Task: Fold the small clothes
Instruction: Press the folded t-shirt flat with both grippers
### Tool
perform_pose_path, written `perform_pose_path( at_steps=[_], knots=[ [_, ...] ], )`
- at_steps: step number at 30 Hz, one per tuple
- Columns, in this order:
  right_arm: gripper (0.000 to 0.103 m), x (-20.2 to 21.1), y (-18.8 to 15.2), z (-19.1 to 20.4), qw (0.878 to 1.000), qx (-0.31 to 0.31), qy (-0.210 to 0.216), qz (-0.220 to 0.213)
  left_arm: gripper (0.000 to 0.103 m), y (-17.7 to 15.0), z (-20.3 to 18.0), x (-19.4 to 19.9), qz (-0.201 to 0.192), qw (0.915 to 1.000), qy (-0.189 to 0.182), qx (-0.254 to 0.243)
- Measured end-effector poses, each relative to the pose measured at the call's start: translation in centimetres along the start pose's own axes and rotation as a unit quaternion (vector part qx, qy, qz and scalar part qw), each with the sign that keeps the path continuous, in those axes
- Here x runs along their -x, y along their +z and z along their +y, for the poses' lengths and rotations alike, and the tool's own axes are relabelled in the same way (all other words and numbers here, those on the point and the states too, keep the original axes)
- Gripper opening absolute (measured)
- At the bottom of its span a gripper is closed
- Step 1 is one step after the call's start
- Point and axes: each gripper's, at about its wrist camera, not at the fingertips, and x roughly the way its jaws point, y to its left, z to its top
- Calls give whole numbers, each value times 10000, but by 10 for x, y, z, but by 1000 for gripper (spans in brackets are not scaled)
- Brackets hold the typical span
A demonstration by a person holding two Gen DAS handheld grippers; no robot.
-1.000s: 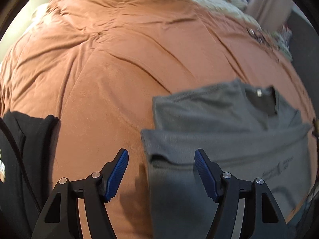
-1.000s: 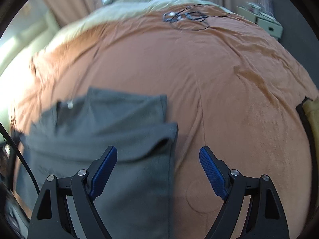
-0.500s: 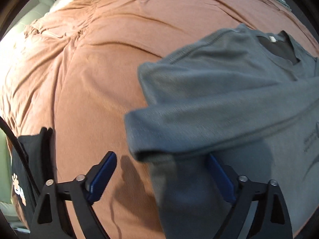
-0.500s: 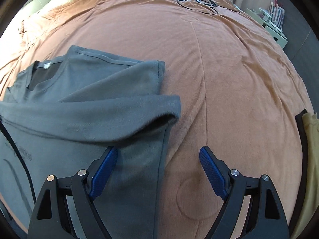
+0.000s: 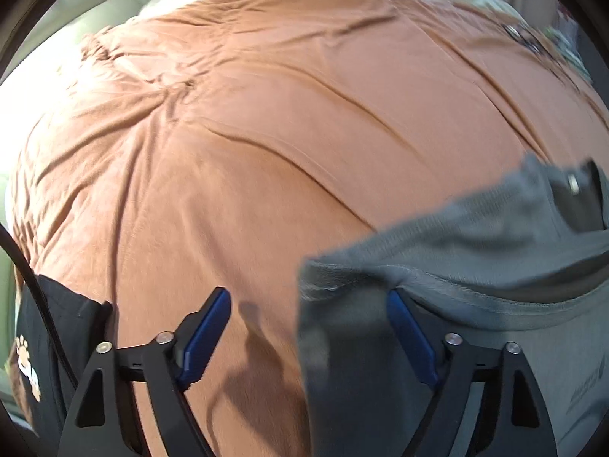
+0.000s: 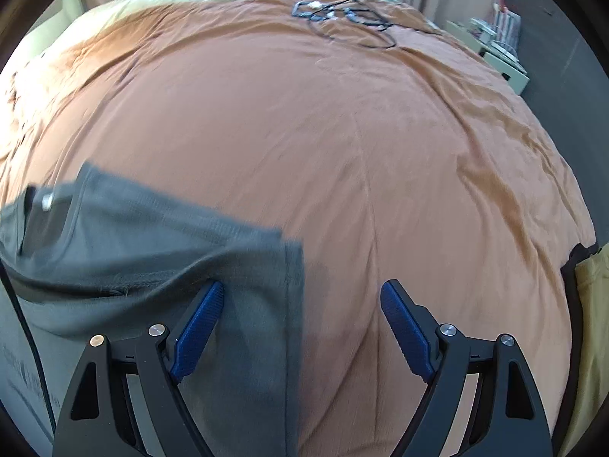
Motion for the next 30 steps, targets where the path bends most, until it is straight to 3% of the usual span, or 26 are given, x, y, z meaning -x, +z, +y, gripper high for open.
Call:
perform_pose_path(
  at_steps=[4,6,11,17,19,23,25,27,30],
  knots=[
    [84,8,8,-8,9993,-275,93,-243,69,8,22,10,-172,9973,-295,647],
    [83,16,5,-13,9985,-360,265,-323,68,10,33,17,-271,9944,-512,884],
    [72,35,-16,-29,9949,-483,795,-387,68,5,46,24,-294,9871,-1189,1030],
    [62,27,-34,-53,9911,-674,1133,-181,54,-1,47,6,-81,9808,-1648,1044],
    [53,21,-34,-57,9892,-744,1256,-109,43,-3,44,0,9,9800,-1694,1046],
    [45,1,-22,-63,9832,-892,1594,-12,28,-7,41,-10,80,9773,-1822,1080],
    [21,-5,-18,-64,9820,-883,1672,6,16,-7,41,-11,55,9749,-1927,1117],
    [7,-4,-17,-64,9822,-834,1680,-67,10,-6,40,-6,-25,9765,-1874,1064],
    [6,11,-19,-60,9864,-634,1494,-277,5,-6,37,8,-146,9811,-1684,938]
  ],
)
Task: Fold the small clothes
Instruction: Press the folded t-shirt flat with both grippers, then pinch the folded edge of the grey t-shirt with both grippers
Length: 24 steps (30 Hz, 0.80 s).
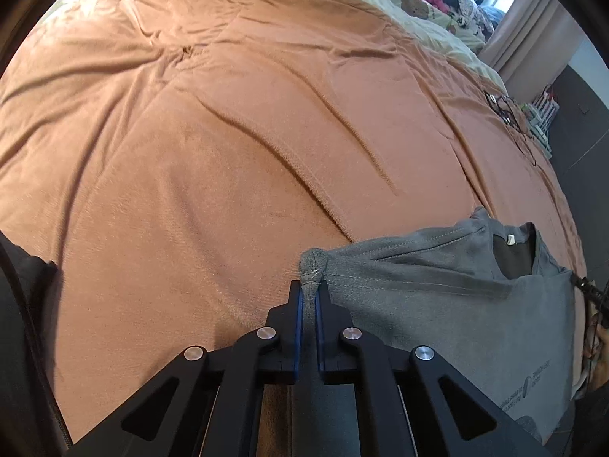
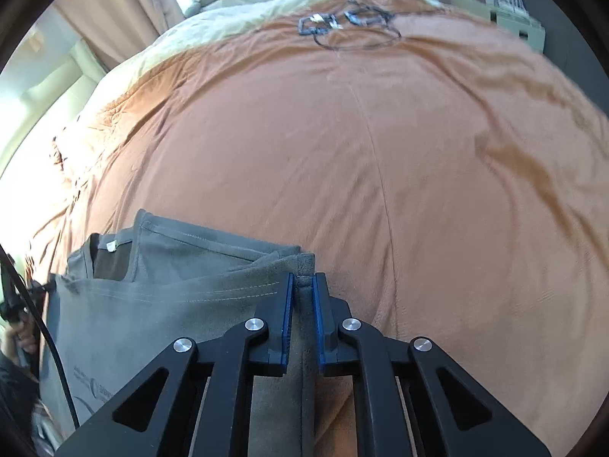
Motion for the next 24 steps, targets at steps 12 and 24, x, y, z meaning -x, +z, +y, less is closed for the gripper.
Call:
perform_pose_path(
  at_steps=[12,24],
  knots=[
    [6,68,-5,33,9976,238,-181,-624,4,11,-25,75,-667,9969,198,-380],
    [6,69,19,50,9946,267,-389,-922,4,53,-26,68,-855,9938,644,-295]
  ],
)
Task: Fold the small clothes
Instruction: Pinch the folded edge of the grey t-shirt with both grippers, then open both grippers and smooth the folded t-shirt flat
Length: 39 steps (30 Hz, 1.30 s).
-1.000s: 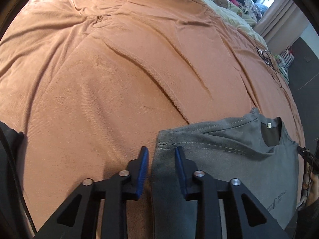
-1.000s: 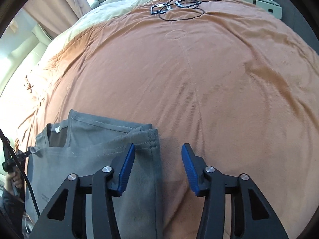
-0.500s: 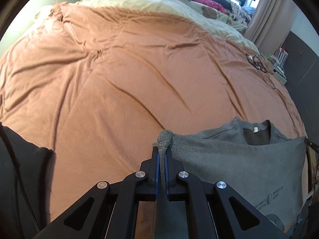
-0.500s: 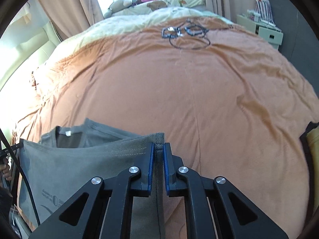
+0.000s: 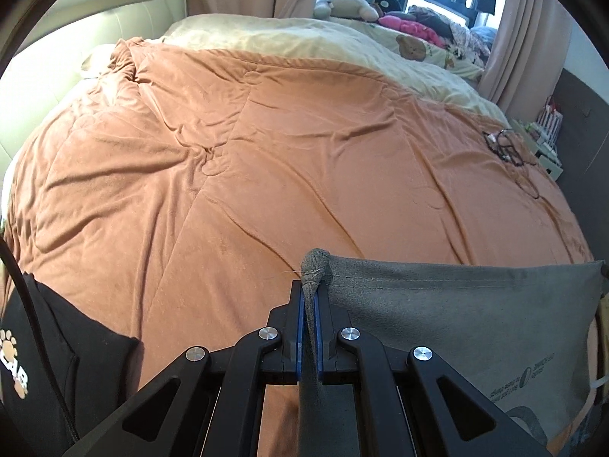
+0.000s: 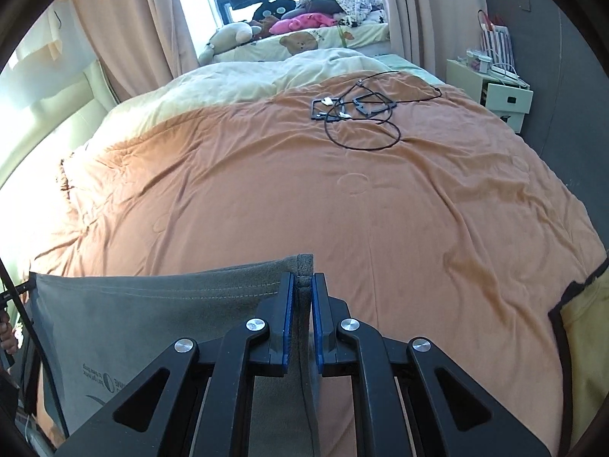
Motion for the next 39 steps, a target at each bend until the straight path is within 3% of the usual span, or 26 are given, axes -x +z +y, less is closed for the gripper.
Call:
perform_pose_path(
  at_steps=[9,17,21,23,24,25,27,29,32,36,39],
  knots=[
    [6,-80,6,8,9980,60,-311,547,4,-2,-4,-76,595,9973,421,-123],
    [5,-99,13,9,9972,24,-436,607,4,-4,-7,-92,572,9960,621,-298],
    [8,-109,10,16,9932,180,-742,880,11,-9,-17,-100,950,9904,853,-534],
    [25,-102,12,24,9915,314,-939,845,12,-9,-21,-88,781,9901,1032,-537],
    [54,-96,14,29,9920,394,-932,751,19,-9,-22,-83,715,9910,1017,-498],
    [68,-86,15,36,9936,448,-845,603,28,-8,-23,-78,651,9923,944,-465],
    [68,-76,16,45,9956,465,-647,497,32,-9,-34,-67,545,9947,692,-535],
    [68,-69,14,60,9969,507,-269,546,32,-13,-49,-61,528,9955,469,-638],
    [68,-71,6,87,9943,748,-64,758,32,-21,-73,-59,656,9953,65,-714],
    [39,-85,-10,116,9890,899,325,1131,28,-32,-106,-63,794,9928,-247,-863],
    [29,-99,-16,128,9854,962,462,1329,16,-39,-126,-72,949,9898,-422,-971]
  ],
)
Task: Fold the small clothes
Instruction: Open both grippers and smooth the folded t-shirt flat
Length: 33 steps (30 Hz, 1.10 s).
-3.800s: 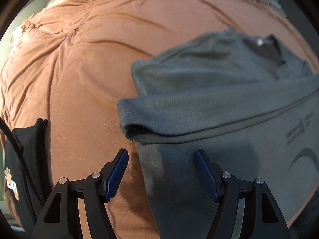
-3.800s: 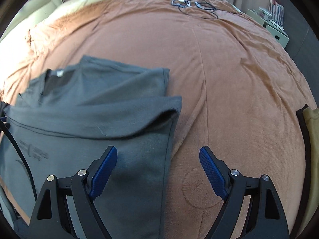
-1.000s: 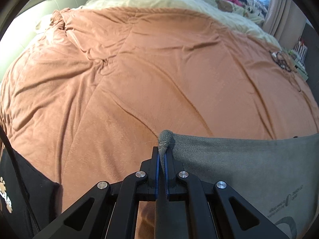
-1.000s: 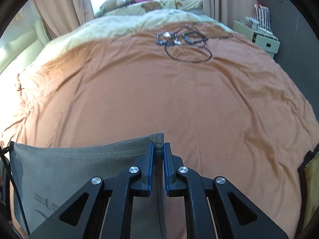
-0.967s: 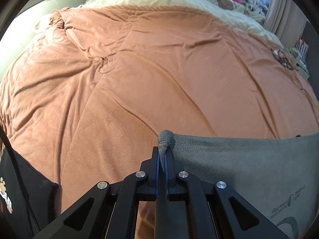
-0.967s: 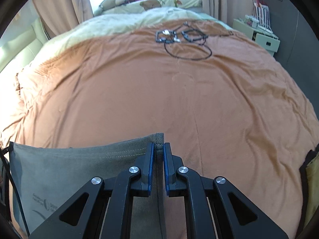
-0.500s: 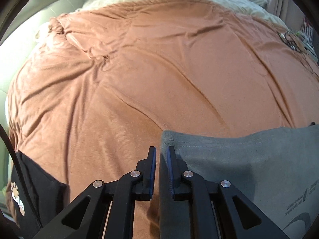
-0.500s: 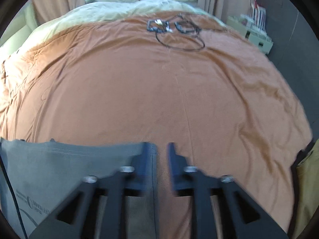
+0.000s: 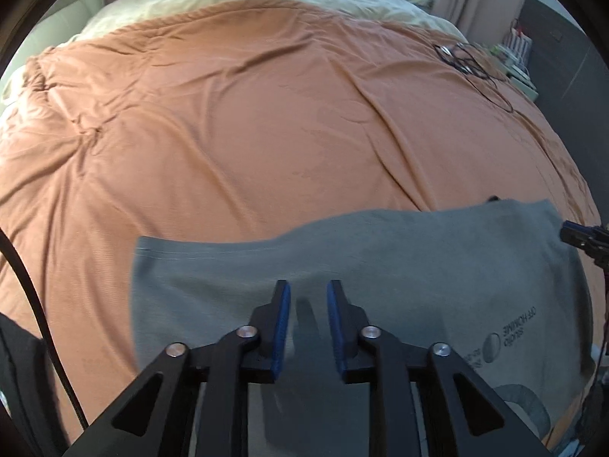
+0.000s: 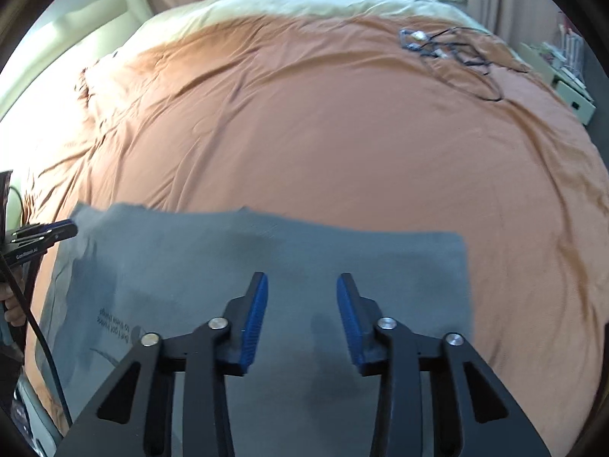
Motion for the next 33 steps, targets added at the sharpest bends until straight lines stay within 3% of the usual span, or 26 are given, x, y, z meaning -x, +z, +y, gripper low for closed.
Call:
perform_pose_path(
  at_steps=[5,11,17,26,33],
  knots=[
    [21,-27,7,3,9993,-24,259,270,16,4,-17,-17,103,9997,-186,-105],
    [16,-60,18,5,9985,4,228,490,16,10,-29,-41,219,9995,-159,-132],
    [16,-84,34,11,9983,58,-2,586,15,22,-29,-66,274,9996,-18,-27],
    [15,-108,59,26,9978,138,-417,504,15,37,-27,-75,46,9998,187,104],
    [15,-113,64,31,9973,77,-509,524,15,43,-21,-74,65,9992,286,271]
  ],
)
